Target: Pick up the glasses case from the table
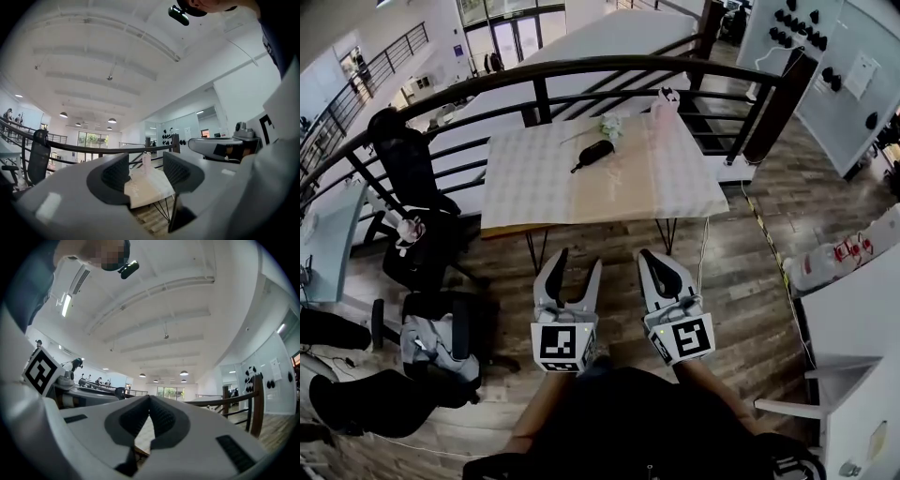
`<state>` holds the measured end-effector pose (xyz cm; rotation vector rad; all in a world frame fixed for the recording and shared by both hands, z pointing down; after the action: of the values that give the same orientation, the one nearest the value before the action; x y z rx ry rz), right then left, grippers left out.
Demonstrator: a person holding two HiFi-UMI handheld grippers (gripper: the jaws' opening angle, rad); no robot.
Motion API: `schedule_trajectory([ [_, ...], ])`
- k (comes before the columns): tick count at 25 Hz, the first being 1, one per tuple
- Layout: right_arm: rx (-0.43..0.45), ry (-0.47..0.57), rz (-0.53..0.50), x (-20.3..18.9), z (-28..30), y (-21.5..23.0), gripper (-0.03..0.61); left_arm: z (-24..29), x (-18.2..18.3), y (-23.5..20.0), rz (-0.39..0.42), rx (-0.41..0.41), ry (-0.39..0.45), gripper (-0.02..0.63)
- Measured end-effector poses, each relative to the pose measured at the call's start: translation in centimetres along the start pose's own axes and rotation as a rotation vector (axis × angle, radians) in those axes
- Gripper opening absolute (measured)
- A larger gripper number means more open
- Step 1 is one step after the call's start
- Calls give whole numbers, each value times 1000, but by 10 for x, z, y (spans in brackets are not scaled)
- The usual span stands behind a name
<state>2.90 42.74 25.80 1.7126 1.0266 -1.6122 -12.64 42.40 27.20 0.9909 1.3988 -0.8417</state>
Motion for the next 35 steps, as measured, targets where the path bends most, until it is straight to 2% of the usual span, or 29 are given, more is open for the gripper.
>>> schedule_trajectory([
  [3,-15,-11,8,-9,28,9,9,26,-4,-19,15,-21,2,217],
  [6,-9,38,-15,-14,54,12,8,44,-6,-39,28,-31,6,217],
  [10,-23,25,-2,-26,74,16,8,62,-14,-54,19,-47,-9,217],
  [17,-22,19,43,-35,99,21,8,71,-23,-67,18,-60,-25,218],
  [28,-15,1,51,-44,114,19,8,76,-31,-78,-16,-64,-33,216],
  [35,-13,-35,36,-54,126,32,8,102,-39,-80,-22,-73,-33,216],
])
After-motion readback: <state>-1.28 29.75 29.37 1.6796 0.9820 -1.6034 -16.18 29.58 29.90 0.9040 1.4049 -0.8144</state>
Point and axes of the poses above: the fingertips, and each gripper's own axes: z forward along the fingers, y to its right, x out of its top, the point moved 6 cm from there along -z, backward along the fingers, and after that the axes turned 1 degree about z, right-handed, at the moved point
